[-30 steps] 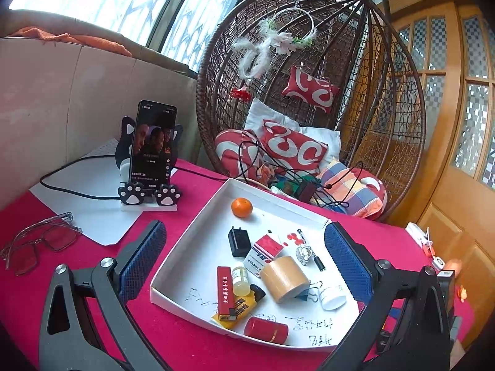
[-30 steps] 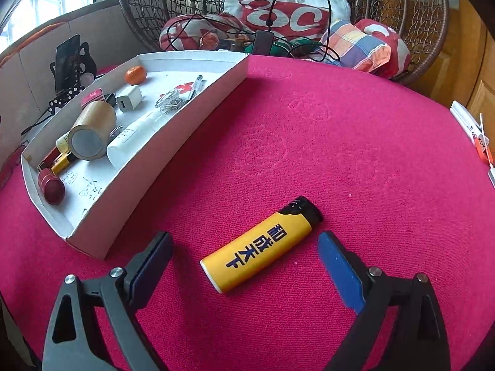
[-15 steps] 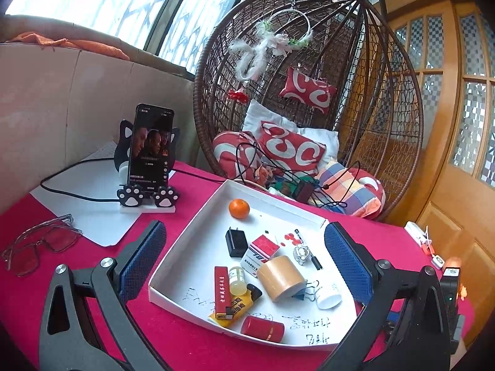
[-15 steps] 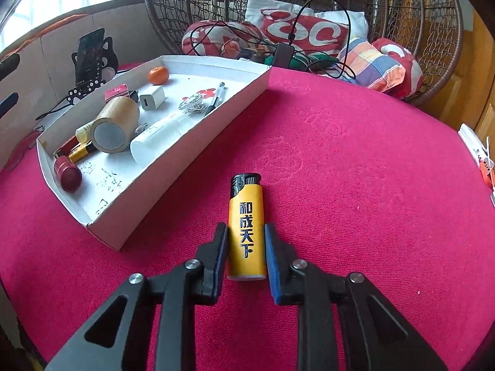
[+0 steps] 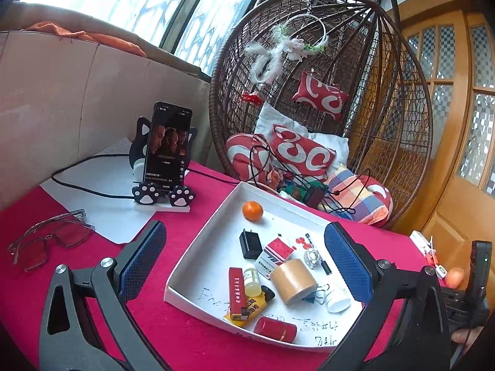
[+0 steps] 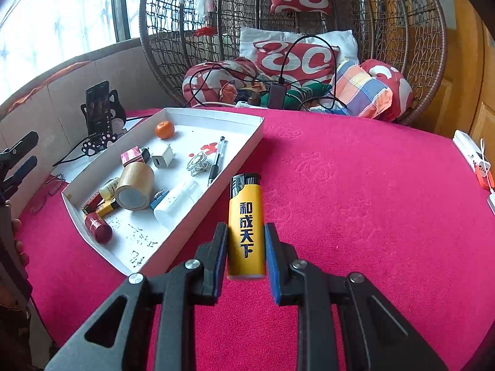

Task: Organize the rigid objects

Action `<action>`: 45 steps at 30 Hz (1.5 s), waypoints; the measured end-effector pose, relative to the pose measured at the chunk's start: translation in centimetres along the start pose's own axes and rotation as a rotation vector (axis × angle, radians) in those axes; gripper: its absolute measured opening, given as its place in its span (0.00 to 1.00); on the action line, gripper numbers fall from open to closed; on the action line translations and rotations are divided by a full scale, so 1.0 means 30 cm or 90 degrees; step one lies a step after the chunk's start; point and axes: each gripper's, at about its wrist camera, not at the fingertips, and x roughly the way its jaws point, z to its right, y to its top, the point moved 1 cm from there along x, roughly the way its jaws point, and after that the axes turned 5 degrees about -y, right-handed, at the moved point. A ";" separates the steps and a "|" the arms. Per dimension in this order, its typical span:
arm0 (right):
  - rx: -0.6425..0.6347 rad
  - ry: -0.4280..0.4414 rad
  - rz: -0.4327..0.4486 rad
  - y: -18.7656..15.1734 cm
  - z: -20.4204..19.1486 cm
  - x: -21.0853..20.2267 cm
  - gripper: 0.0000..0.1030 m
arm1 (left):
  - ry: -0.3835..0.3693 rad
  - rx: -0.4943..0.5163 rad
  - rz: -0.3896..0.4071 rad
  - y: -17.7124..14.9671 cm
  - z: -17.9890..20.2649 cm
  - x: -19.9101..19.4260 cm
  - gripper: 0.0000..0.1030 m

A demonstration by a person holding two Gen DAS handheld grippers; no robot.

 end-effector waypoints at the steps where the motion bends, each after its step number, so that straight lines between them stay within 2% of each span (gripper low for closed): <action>1: -0.004 0.004 0.003 0.017 -0.012 0.000 0.22 | 0.003 -0.001 -0.001 0.000 -0.005 0.000 1.00; 10: -0.046 0.047 0.002 0.136 -0.185 0.092 0.22 | 0.044 -0.026 -0.030 -0.014 -0.109 0.009 1.00; 19: -0.033 0.061 -0.004 0.225 -0.312 0.212 0.22 | 0.058 -0.053 -0.035 -0.024 -0.187 -0.007 1.00; 27: -0.036 0.054 0.004 0.228 -0.343 0.228 0.22 | 0.067 -0.065 -0.053 -0.032 -0.217 0.000 1.00; 32: -0.036 0.043 0.030 0.214 -0.331 0.169 0.24 | 0.084 -0.035 -0.063 -0.034 -0.191 0.006 1.00; 33: -0.032 0.043 0.038 0.210 -0.325 0.152 0.26 | 0.086 -0.027 -0.065 -0.035 -0.184 0.007 1.00; 34: -0.026 0.045 0.047 0.206 -0.316 0.133 0.42 | 0.086 -0.017 -0.068 -0.034 -0.175 0.007 1.00; 35: -0.017 0.049 0.058 0.203 -0.305 0.112 0.71 | 0.089 -0.004 -0.069 -0.033 -0.166 0.006 1.00; 36: -0.003 0.056 0.071 0.201 -0.290 0.090 0.84 | 0.096 0.010 -0.068 -0.032 -0.157 0.004 1.00; 37: 0.010 0.062 0.087 0.199 -0.274 0.063 0.92 | 0.105 0.024 -0.064 -0.031 -0.146 0.000 1.00; 40: 0.037 0.073 0.122 0.194 -0.228 -0.003 0.93 | 0.123 0.058 -0.060 -0.027 -0.115 -0.011 1.00; 42: 0.051 0.075 0.149 0.188 -0.196 -0.043 1.00 | 0.124 0.074 -0.071 -0.029 -0.090 -0.007 1.00; 45: 0.087 0.070 0.203 0.169 -0.147 -0.114 1.00 | 0.133 0.099 -0.095 -0.035 -0.039 0.010 1.00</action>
